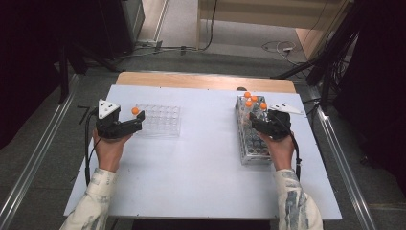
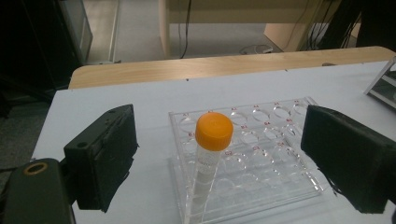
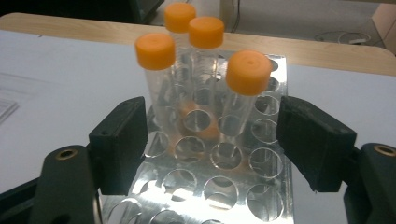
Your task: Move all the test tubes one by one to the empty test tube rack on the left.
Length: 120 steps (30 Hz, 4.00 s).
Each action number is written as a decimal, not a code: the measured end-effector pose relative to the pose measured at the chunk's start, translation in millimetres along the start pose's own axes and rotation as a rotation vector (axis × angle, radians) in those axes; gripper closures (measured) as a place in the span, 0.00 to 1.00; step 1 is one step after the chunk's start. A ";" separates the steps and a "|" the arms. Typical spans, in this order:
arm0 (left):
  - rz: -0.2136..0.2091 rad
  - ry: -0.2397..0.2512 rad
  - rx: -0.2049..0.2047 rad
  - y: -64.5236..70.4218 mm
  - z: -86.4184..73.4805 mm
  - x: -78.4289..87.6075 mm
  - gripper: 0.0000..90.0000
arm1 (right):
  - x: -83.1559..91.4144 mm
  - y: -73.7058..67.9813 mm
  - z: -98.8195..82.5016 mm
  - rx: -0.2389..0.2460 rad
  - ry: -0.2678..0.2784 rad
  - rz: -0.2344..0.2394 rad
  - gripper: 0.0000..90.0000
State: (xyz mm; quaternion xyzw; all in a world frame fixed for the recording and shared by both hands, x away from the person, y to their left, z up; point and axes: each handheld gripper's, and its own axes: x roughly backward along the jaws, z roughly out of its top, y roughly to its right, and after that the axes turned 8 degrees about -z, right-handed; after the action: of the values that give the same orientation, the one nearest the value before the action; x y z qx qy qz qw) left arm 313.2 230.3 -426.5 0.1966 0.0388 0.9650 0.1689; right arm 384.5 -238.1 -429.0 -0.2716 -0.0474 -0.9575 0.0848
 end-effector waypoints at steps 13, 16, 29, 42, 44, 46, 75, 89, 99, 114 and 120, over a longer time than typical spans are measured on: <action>-0.002 -0.001 -0.003 0.8 -0.3 0.1 0.13 | -15.8 0.7 7.7 0.007 -0.046 -0.040 0.50; -0.003 -0.003 -0.005 0.8 -0.4 -0.1 0.13 | -18.6 3.2 9.2 -0.014 -0.074 -0.032 0.59; -0.006 -0.006 -0.008 2.7 -1.2 -1.5 0.14 | -29.0 2.8 16.0 -0.012 -0.163 -0.045 0.77; -0.009 -0.004 -0.009 2.7 -0.9 0.4 0.15 | -35.5 -1.4 20.4 0.000 -0.166 -0.052 0.76; -0.010 -0.006 -0.010 3.2 -0.9 0.6 0.15 | -35.5 -1.9 20.5 -0.002 -0.165 -0.054 0.78; -0.010 -0.007 -0.011 3.2 -1.0 0.6 0.15 | -35.5 -1.3 20.3 -0.005 -0.167 -0.055 0.79; -0.035 0.000 -0.009 8.3 0.1 1.4 0.15 | 18.4 3.1 37.2 -0.002 0.015 -0.022 0.80; -0.036 -0.009 -0.026 16.5 -0.1 2.7 0.15 | 45.0 -4.6 23.9 0.026 0.047 0.032 0.80; -0.045 0.000 -0.014 15.7 1.1 5.4 0.15 | 57.2 -15.7 15.6 0.033 0.064 0.089 0.80; -0.056 -0.004 -0.016 17.3 0.8 5.8 0.16 | 56.4 -48.8 12.8 0.077 0.072 0.167 0.80; -0.060 -0.013 -0.020 19.1 -0.2 3.9 0.16 | 52.4 -62.0 12.4 0.095 0.072 0.195 0.80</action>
State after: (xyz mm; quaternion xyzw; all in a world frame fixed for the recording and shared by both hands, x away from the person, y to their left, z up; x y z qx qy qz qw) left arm 303.8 213.6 -422.5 0.2002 0.0339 0.9585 0.2000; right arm 335.3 -182.7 -393.6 -0.2359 -0.0631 -0.9506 0.1919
